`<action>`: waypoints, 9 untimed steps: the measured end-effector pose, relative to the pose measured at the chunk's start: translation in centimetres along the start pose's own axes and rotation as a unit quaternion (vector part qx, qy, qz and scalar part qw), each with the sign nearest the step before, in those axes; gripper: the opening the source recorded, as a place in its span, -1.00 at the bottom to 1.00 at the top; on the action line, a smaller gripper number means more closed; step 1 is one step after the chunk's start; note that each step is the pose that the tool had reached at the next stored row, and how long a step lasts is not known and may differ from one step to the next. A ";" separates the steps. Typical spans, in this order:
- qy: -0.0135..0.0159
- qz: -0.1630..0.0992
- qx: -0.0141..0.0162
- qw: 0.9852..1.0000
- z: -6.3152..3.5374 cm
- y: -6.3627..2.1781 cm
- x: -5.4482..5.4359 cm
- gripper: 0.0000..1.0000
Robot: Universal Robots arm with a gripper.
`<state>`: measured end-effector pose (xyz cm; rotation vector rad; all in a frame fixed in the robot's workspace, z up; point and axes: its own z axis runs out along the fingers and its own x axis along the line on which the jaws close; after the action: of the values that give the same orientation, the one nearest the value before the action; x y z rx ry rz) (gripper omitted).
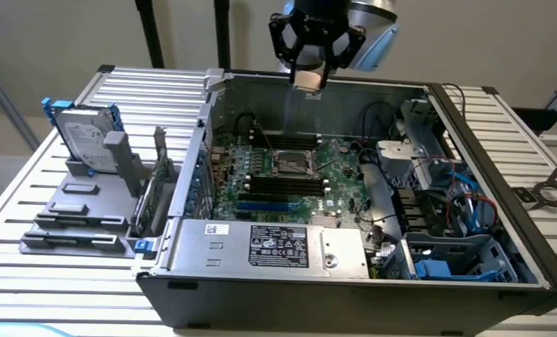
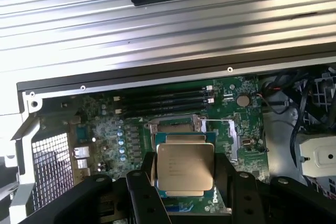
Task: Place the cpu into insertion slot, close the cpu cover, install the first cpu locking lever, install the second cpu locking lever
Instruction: 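Place the cpu into insertion slot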
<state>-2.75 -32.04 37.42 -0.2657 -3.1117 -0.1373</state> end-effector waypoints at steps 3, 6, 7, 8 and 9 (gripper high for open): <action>-0.001 0.019 0.000 1.000 0.07 -0.01 0.0 0.09; -0.003 0.041 0.001 0.999 0.15 -0.01 0.0 0.09; -0.004 0.048 0.000 0.999 0.17 -0.02 0.0 0.09; -0.004 0.057 0.000 0.998 0.21 -0.02 0.0 0.09; -0.005 0.066 0.000 0.998 0.26 -0.02 0.0 0.09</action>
<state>-2.75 -32.04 37.16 -0.4721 -3.0916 -0.1340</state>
